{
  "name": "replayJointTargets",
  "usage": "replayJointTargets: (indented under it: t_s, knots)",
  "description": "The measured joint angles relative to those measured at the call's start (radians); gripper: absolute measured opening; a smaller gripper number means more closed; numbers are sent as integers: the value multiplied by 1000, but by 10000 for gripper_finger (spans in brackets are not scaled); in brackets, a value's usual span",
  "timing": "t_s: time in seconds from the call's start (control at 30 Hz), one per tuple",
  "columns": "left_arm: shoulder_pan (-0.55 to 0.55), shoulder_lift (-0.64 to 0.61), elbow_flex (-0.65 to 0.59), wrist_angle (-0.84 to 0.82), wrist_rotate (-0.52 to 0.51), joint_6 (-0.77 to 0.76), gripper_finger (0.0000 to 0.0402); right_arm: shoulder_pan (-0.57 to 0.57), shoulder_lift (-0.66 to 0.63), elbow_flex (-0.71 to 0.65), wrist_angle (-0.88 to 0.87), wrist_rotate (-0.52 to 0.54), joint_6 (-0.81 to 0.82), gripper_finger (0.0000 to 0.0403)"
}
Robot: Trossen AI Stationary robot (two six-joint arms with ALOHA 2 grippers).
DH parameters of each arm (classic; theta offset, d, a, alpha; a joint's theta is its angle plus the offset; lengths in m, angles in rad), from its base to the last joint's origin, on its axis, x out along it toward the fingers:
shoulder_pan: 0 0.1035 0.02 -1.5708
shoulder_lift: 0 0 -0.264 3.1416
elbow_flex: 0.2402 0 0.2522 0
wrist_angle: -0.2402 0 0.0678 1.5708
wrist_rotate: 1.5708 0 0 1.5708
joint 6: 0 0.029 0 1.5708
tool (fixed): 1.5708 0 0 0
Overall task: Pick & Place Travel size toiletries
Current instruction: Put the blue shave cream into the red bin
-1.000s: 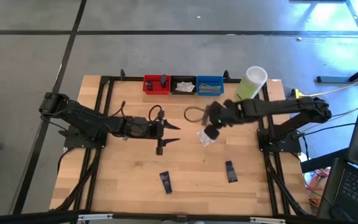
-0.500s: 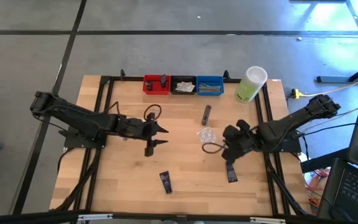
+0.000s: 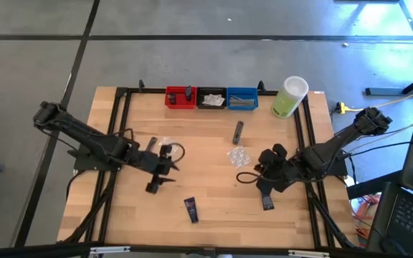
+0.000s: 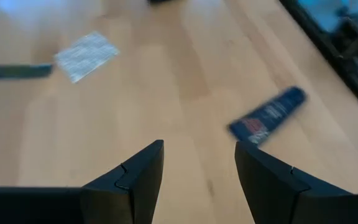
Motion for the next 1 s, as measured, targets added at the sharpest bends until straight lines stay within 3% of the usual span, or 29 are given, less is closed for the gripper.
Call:
replayJointTargets:
  t_s: [0.23, 0.43, 0.73, 1.0]
  knots:
    - [-88, 72, 0, 12, 4, 11, 196, -9, 0, 0, 5, -33, -3, 64]
    - [-120, 221, 8, 124, 14, 36, 196, -9, 0, 0, 20, -34, -2, 87]
    - [-170, 424, 214, 38, 62, 148, 196, -9, 0, 0, 40, -34, -2, 120]
    - [-205, 533, 296, 41, 67, 170, 196, -9, 0, 0, 105, -35, -42, 140]
